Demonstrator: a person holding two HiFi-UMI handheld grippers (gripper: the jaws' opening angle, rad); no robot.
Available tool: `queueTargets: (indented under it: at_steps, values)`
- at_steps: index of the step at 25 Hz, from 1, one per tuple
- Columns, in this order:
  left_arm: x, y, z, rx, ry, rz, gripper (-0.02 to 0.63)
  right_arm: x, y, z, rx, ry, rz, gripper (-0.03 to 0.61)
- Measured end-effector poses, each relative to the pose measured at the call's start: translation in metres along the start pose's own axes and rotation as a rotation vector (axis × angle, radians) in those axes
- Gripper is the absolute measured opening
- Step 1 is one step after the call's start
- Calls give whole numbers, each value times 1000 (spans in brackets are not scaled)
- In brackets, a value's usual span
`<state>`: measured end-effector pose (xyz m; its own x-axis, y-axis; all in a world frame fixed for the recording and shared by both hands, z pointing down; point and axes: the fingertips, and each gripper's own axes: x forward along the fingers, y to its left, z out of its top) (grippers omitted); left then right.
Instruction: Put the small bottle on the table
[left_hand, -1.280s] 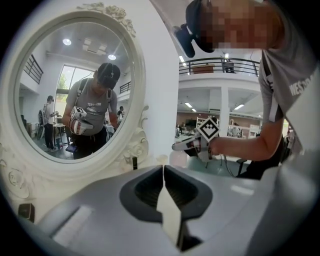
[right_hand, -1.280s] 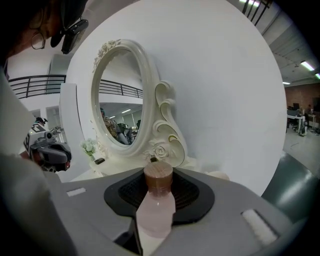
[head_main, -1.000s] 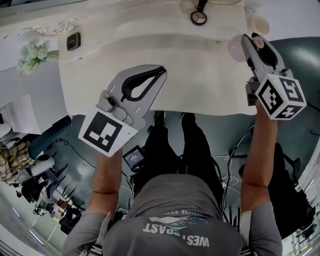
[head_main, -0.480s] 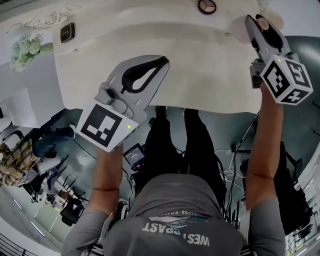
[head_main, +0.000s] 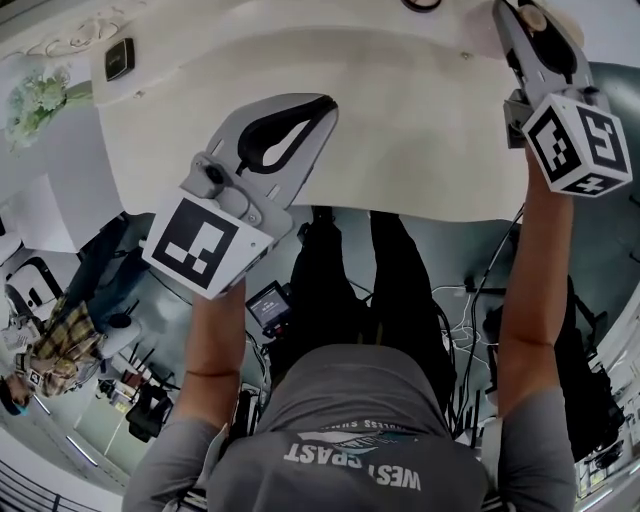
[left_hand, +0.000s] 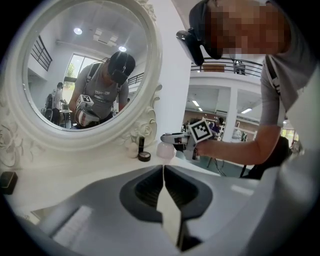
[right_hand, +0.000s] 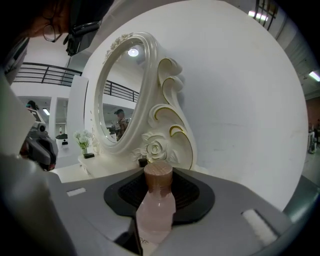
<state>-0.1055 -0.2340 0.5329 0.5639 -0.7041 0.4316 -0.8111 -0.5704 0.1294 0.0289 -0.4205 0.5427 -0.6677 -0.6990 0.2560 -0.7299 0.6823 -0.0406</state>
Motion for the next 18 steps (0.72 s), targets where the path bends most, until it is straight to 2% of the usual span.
queueTargets:
  at_steps: [5,14,18]
  values:
    - [3,5,-1,-4,0,0,9,11,1,4,-54,-42,-2,136]
    - [1,9,7,7,-7,-4,9,16,-5,6,-35,-33,-16,144]
    - [-2,7,14,16,-11,-7,9,12,-5,2,7,-5,-17,206]
